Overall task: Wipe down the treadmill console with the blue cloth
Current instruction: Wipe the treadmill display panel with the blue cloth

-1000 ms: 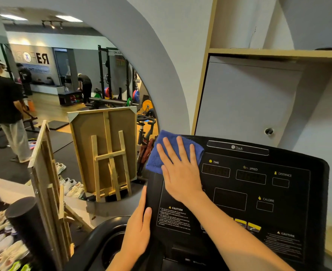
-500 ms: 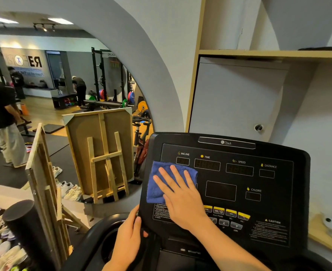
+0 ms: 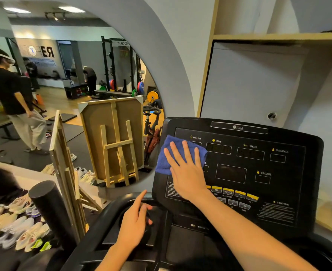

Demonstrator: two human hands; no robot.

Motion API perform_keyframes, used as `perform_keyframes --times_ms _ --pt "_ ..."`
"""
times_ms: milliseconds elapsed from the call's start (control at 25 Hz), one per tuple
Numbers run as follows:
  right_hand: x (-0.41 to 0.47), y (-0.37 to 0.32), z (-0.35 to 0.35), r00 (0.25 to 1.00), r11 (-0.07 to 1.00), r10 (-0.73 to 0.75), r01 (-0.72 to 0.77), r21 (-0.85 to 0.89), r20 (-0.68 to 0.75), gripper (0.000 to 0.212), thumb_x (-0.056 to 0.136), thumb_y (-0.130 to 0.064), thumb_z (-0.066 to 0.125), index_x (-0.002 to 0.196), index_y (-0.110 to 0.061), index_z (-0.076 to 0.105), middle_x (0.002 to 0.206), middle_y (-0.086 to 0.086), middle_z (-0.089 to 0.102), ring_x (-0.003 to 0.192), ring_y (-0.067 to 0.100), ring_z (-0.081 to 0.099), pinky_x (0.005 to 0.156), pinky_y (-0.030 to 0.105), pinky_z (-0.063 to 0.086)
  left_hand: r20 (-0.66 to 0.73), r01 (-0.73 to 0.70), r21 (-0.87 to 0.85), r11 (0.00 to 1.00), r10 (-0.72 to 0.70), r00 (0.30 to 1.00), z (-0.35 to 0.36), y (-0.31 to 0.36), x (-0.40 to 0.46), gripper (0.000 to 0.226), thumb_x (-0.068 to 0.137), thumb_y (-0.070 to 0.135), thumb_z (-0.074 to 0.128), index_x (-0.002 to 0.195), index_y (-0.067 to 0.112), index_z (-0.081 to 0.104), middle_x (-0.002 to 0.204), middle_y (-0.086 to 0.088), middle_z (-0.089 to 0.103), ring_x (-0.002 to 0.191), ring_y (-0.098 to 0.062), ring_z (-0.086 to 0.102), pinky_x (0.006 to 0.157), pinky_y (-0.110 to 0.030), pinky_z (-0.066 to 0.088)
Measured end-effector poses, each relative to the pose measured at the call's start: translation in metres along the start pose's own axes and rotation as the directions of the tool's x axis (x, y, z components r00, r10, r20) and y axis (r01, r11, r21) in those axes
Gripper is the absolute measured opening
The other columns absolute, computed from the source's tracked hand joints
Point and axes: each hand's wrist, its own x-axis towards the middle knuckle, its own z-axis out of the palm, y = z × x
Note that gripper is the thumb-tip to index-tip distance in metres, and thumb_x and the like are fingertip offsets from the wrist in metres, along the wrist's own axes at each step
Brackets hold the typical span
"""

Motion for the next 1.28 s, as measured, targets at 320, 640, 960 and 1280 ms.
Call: perform_keyframes --times_ms 320,640,960,1280 --pt "-0.072 -0.022 0.031 0.958 0.968 -0.248 0.241 0.066 0.140 0.080 0.091 -0.024 0.060 0.159 -0.030 0.018 0.168 -0.002 0.006 0.154 0.030 -0.008 0.121 0.054 -0.005 -0.068 -0.035 -0.009 0.999 0.034 0.997 -0.006 0.009 0.000 0.043 0.101 0.021 0.041 0.143 0.031 0.038 0.087 0.001 0.073 0.071 -0.012 0.069 0.073 -0.029 0.056" --pt "-0.128 0.004 0.022 0.968 0.988 -0.147 0.133 0.079 0.202 0.067 0.094 -0.029 0.058 0.155 -0.030 0.031 0.164 -0.006 0.022 0.154 0.022 0.005 0.120 0.050 0.003 -0.106 -0.235 0.217 0.948 0.262 0.959 0.008 0.051 0.037 0.049 0.100 0.022 0.039 0.148 0.029 0.032 0.121 -0.001 0.055 0.097 0.000 0.054 0.089 -0.026 0.047" --pt "-0.185 0.056 0.007 0.963 1.000 0.027 -0.024 -0.014 0.267 0.072 0.093 -0.032 0.057 0.157 -0.033 0.024 0.163 -0.008 0.018 0.154 0.022 0.003 0.120 0.049 0.004 -0.021 -0.297 0.322 0.899 0.320 0.947 0.032 0.093 0.072 0.063 0.100 0.028 0.038 0.151 0.043 0.005 0.143 -0.018 0.032 0.112 -0.034 0.055 0.097 -0.044 0.042" --pt "-0.222 0.101 -0.008 0.945 0.990 0.129 -0.106 -0.092 0.301 0.069 0.097 -0.034 0.047 0.158 -0.035 0.017 0.165 -0.009 0.017 0.154 0.022 0.005 0.119 0.048 0.006 -0.154 -0.230 0.404 0.886 0.314 0.937 0.054 0.084 0.076 0.065 0.100 0.028 0.038 0.152 0.042 0.002 0.139 -0.028 0.033 0.099 -0.048 0.056 0.085 -0.055 0.047"
